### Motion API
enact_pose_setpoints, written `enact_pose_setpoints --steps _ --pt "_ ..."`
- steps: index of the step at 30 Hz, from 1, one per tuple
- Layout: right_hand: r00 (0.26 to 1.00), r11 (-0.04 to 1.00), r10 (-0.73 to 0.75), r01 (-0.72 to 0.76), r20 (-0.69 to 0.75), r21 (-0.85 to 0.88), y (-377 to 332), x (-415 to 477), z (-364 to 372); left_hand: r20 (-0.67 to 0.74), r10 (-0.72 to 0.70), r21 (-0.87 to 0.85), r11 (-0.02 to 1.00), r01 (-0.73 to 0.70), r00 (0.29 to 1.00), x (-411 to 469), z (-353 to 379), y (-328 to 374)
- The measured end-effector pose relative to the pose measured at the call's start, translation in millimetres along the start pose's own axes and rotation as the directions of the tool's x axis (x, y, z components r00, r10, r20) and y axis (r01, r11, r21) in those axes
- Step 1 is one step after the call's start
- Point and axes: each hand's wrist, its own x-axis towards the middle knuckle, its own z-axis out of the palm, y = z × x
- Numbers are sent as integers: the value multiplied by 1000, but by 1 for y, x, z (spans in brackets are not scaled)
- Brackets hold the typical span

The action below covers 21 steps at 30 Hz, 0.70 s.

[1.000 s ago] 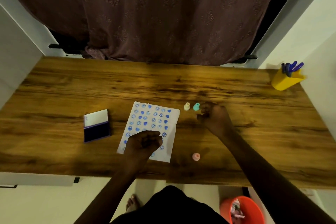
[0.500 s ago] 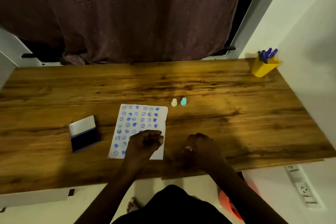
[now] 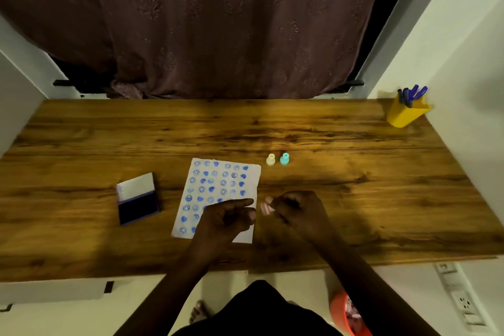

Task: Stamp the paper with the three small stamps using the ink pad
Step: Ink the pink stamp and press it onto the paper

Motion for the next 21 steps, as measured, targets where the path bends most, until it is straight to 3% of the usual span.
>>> enact_pose_setpoints --steps 4,7,11,17,21 --pt "994 968 52 -75 100 241 -23 -5 9 -14 44 -54 998 -45 999 -3 -4 7" --pt "984 937 70 -122 164 328 -34 -7 19 -75 55 -61 996 -60 996 -4 -14 6" --pt "980 926 67 -132 190 355 -42 -4 33 -107 89 -25 995 -92 990 -8 -29 2" --pt "968 906 -84 -24 235 423 -49 -1 49 -153 52 -112 991 -69 987 -13 -52 -1" --pt "959 924 -140 37 247 380 -57 8 64 -225 18 -173 983 -58 974 -20 -75 -6"
